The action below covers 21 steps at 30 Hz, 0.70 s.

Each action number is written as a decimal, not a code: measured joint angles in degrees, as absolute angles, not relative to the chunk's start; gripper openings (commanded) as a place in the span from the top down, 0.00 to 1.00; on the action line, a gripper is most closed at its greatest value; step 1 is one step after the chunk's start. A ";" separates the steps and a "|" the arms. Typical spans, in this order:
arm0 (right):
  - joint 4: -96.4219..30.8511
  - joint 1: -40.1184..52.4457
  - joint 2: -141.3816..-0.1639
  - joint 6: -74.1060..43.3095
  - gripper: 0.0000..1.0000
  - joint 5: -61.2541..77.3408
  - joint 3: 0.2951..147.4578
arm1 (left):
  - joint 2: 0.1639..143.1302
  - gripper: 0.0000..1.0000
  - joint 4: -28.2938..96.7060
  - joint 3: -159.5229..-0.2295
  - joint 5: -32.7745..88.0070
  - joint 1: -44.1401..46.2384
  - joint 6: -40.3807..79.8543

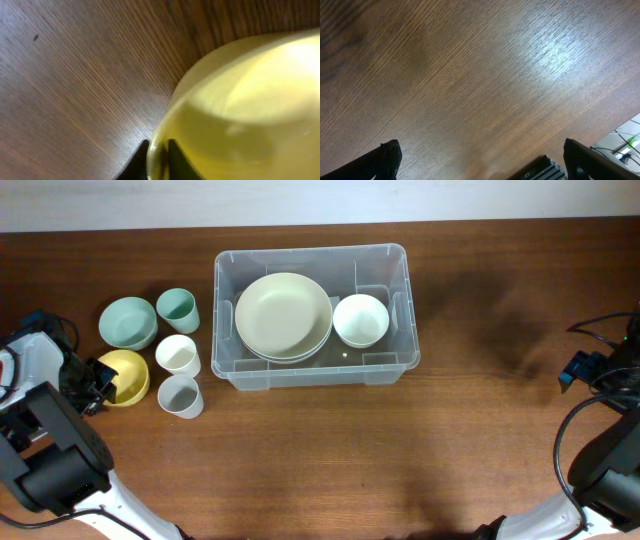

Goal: Pack container
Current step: 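Lift the yellow bowl and carry it over the container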

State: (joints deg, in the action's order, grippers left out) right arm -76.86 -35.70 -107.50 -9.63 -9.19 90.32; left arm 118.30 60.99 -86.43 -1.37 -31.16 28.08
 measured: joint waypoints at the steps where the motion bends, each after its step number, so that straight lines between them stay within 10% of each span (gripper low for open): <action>1: -76.84 -35.70 -107.53 -9.72 0.01 -9.17 90.32 | 118.30 0.99 61.06 -86.48 -0.93 -31.16 27.90; 21: -76.86 -35.70 -107.53 -9.67 0.01 -9.19 90.32 | 118.17 0.99 68.20 -90.39 0.82 -42.04 27.70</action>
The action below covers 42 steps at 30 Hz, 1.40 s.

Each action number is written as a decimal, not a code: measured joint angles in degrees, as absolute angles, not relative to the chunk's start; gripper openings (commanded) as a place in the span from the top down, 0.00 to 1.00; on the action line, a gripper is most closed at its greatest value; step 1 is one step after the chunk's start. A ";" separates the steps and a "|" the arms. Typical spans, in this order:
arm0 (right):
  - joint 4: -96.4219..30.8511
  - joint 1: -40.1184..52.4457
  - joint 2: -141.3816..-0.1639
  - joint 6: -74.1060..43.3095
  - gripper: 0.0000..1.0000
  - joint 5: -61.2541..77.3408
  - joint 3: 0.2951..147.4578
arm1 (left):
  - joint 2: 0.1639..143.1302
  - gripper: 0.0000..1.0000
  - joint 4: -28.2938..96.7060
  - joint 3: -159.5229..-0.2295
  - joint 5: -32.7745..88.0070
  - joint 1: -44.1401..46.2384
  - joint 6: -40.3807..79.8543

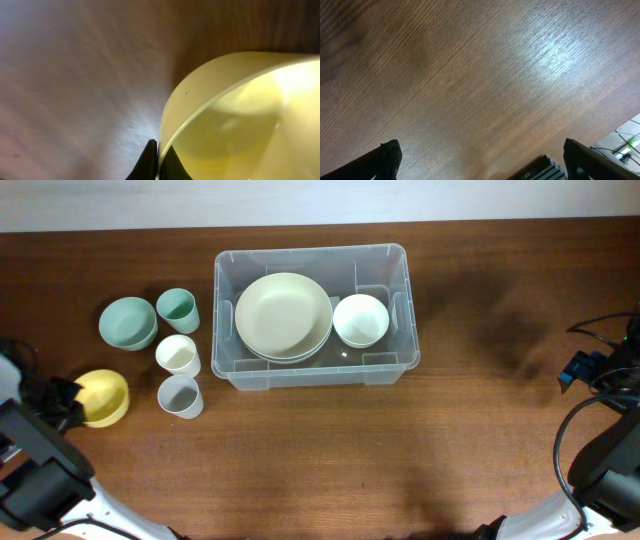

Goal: Pack container
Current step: 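Lift the yellow bowl and carry it over the container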

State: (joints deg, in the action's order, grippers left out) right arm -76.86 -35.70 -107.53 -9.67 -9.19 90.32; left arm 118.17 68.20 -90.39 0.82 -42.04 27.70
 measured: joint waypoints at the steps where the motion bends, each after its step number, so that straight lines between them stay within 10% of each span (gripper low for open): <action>1: -76.86 -35.70 -107.50 -9.65 0.01 -9.17 90.32 | 118.17 0.99 68.84 -91.42 0.34 -42.68 27.70; 16: -76.86 -35.70 -107.53 -9.65 0.01 -9.17 90.32 | 102.06 0.99 74.65 -109.91 -1.08 -35.73 27.73; 28: -76.86 -35.70 -107.50 -9.67 0.01 -9.19 90.32 | 87.61 0.99 55.90 -112.29 -1.45 -2.74 27.73; 42: -76.86 -35.70 -107.50 -9.63 0.01 -9.17 90.32 | 108.01 0.95 41.67 -112.29 -1.48 25.10 27.73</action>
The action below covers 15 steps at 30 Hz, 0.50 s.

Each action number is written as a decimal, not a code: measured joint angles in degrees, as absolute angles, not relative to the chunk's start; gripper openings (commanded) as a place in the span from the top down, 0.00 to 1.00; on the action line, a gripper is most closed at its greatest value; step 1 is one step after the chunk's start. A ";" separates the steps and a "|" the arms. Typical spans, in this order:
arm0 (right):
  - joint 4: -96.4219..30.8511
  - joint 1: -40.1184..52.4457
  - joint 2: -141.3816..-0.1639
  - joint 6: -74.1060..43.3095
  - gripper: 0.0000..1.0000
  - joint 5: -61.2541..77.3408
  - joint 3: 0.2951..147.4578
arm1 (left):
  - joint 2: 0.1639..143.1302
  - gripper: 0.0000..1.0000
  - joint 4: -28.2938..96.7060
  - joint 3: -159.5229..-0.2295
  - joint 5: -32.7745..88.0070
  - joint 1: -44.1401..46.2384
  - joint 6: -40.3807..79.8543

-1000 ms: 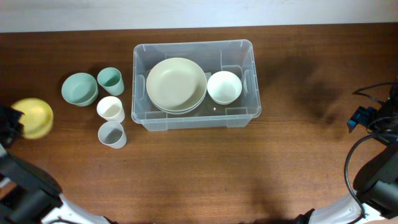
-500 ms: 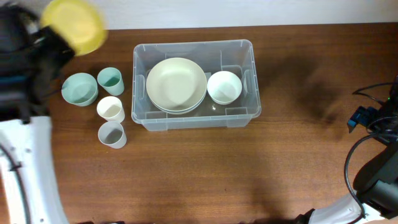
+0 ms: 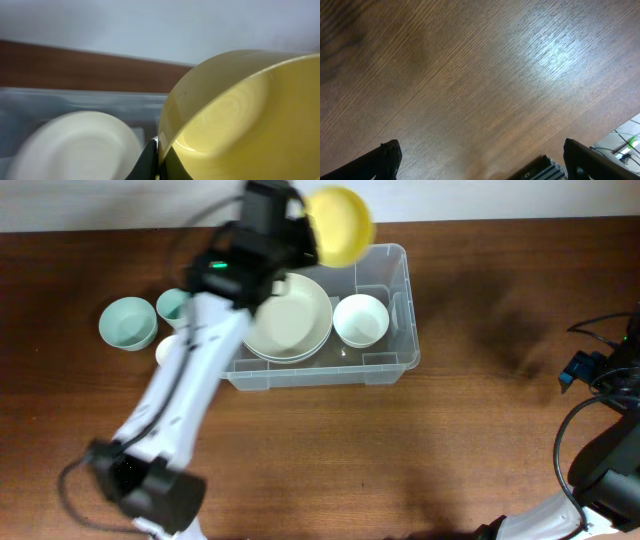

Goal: Pack container
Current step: 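Lift the yellow bowl and carry it over the container, then lower the yellow bowl onto the white bowl and open the gripper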

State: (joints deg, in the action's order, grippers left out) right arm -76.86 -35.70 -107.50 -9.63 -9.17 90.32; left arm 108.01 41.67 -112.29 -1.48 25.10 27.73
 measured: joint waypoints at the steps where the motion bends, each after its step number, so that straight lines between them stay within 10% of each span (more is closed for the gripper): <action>1: -76.86 -35.70 -107.53 -9.69 0.01 -9.19 90.32 | 109.67 0.95 41.01 -112.29 -1.45 26.30 27.73; 15: -76.84 -35.70 -107.53 -9.65 0.01 -9.17 90.32 | 122.52 0.95 43.35 -112.29 -1.48 31.99 27.70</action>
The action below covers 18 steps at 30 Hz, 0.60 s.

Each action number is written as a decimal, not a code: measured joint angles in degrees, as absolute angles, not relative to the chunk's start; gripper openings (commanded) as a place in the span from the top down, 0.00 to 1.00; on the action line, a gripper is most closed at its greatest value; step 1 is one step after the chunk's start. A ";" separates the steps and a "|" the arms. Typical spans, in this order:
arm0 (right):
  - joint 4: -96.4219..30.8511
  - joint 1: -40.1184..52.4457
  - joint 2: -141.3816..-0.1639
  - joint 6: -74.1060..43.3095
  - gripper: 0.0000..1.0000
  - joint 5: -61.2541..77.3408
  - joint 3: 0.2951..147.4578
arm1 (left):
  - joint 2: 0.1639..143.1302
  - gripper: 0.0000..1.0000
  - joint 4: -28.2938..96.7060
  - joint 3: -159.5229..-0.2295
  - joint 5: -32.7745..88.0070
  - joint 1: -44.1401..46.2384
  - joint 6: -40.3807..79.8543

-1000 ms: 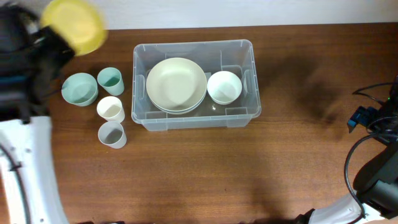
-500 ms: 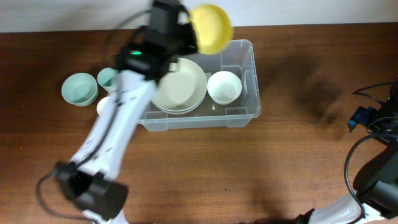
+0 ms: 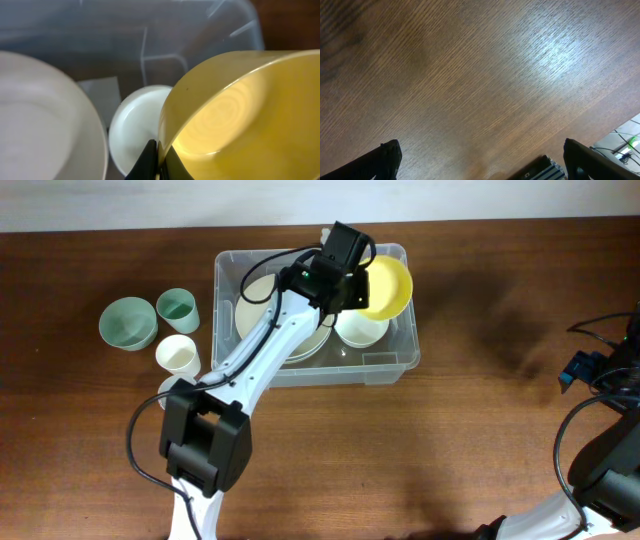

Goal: Pack container
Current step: 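Lower the yellow bowl onto the white bowl and open the gripper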

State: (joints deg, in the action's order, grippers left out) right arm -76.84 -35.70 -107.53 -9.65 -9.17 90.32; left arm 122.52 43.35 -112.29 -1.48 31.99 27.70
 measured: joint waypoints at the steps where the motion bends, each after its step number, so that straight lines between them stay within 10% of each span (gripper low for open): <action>1: -76.84 -35.70 -107.53 -9.67 0.01 -9.17 90.32 | 122.80 0.95 43.94 -112.29 -1.61 31.81 27.70; 18: -76.86 -35.70 -107.53 -9.67 0.01 -9.19 90.32 | 125.71 0.93 48.07 -112.29 -3.36 30.74 27.70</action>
State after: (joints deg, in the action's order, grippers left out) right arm -76.86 -35.70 -107.53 -9.67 -9.19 90.32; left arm 125.71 48.07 -112.29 -3.36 30.74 27.70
